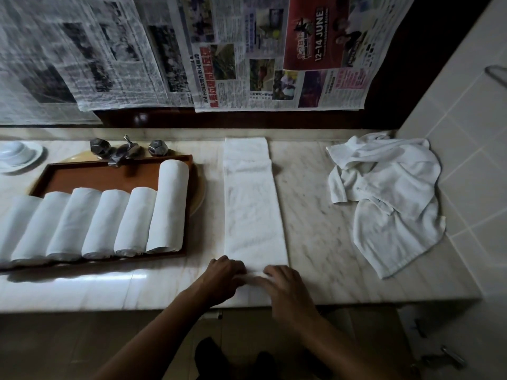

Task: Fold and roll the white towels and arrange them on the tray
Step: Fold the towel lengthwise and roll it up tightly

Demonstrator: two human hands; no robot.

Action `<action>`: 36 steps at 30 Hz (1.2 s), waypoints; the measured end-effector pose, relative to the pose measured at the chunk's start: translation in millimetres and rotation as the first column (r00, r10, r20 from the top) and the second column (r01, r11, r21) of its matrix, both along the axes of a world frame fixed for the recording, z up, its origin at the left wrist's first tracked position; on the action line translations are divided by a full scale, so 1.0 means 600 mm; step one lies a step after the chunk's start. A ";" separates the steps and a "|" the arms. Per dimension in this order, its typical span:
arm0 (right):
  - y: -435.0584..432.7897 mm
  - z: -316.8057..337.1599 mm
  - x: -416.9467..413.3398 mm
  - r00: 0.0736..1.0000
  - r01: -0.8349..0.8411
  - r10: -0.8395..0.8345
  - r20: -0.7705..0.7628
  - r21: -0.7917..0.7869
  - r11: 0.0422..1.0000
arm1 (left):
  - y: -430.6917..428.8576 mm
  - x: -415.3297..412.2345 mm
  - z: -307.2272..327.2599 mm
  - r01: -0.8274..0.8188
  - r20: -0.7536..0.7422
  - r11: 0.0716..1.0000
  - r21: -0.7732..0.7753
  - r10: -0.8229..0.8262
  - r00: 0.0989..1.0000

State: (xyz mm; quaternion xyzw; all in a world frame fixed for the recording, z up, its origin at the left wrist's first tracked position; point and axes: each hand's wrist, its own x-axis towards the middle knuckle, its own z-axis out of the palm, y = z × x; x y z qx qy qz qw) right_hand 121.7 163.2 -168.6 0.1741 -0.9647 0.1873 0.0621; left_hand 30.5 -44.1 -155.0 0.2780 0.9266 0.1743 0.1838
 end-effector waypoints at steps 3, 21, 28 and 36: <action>-0.005 -0.021 0.022 0.998 0.020 -0.026 0.049 0.128 0.992 | -0.005 -0.010 0.006 -0.146 0.173 0.983 0.113 0.125 0.977; 0.011 -0.039 -0.035 0.997 -0.048 0.034 0.063 0.231 0.972 | -0.009 0.082 -0.073 -0.018 -0.331 0.998 -0.055 -0.001 0.944; 0.042 -0.024 -0.027 0.986 -0.140 0.135 0.095 0.048 0.989 | -0.036 0.077 -0.068 0.094 -0.275 0.990 -0.105 -0.120 0.954; 0.071 -0.025 -0.019 0.950 -0.004 0.062 0.305 -0.188 0.982 | -0.048 0.080 -0.043 -0.001 -0.122 0.976 0.216 0.028 0.992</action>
